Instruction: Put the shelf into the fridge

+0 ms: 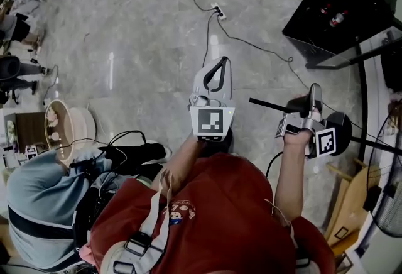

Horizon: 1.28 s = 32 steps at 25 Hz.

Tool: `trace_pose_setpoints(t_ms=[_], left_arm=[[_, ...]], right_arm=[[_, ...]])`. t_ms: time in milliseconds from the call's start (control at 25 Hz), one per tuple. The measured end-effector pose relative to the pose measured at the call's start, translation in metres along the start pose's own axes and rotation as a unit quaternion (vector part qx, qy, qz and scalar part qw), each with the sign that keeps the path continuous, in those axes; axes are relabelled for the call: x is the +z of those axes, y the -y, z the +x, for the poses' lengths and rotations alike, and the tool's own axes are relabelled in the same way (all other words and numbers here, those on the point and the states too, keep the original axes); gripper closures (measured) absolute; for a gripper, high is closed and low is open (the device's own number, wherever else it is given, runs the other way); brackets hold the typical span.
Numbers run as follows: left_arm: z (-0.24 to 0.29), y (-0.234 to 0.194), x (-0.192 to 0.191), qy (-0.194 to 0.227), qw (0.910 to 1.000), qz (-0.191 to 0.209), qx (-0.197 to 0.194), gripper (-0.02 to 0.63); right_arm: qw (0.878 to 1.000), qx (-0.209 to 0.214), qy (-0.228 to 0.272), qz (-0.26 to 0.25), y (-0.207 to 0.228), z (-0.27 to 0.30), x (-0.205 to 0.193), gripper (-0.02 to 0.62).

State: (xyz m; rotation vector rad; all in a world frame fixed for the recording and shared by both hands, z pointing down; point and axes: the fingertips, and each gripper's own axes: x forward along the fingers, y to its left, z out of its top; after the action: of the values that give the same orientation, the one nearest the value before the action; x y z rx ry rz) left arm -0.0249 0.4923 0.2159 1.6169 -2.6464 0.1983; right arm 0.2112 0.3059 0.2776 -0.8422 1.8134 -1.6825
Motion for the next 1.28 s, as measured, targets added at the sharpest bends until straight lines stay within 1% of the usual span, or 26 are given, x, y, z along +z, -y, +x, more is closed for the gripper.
trace_pose_setpoints(t_ms=[160,280,440,600,680,720,840,920,1080,1280], left_arm=[[0.031,-0.033,-0.002,-0.001,1.0000,-0.004,0.005,0.600],[0.050,-0.058,-0.004,-0.007,0.9998,0.007,0.014,0.601],[0.073,-0.088,0.000,-0.006,0.9996,0.005,0.027,0.601],[0.084,-0.116,0.004,0.004,0.9994,0.007,0.034,0.600],[0.088,-0.125,0.004,-0.006,0.9991,0.017,0.038,0.600],[0.092,-0.127,0.004,-0.004,0.9992,0.015,0.036,0.600],[0.113,-0.126,0.006,0.006,0.9995,-0.009,0.031,0.601],[0.130,-0.123,0.004,0.005,0.9996,-0.012,0.025,0.601],[0.168,-0.111,-0.006,0.011,0.9999,-0.005,0.005,0.601],[0.240,-0.093,0.000,0.007,0.9997,0.018,-0.016,0.601]], right_arm=[[1.000,0.004,-0.009,-0.004,-0.007,0.044,-0.024,0.586],[1.000,0.008,-0.017,-0.004,-0.012,0.074,-0.042,0.586],[1.000,0.014,-0.027,0.003,-0.018,0.109,-0.063,0.586],[0.999,0.023,-0.038,-0.005,-0.026,0.131,-0.087,0.586],[0.999,0.025,-0.037,0.000,-0.028,0.138,-0.095,0.586],[0.999,0.025,-0.036,0.004,-0.028,0.142,-0.096,0.586],[0.999,0.018,-0.030,0.003,-0.025,0.157,-0.092,0.586],[1.000,0.012,-0.025,-0.001,-0.020,0.170,-0.086,0.586],[1.000,0.005,-0.019,0.017,-0.003,0.199,-0.072,0.586],[1.000,-0.009,-0.005,-0.011,0.011,0.246,-0.043,0.586]])
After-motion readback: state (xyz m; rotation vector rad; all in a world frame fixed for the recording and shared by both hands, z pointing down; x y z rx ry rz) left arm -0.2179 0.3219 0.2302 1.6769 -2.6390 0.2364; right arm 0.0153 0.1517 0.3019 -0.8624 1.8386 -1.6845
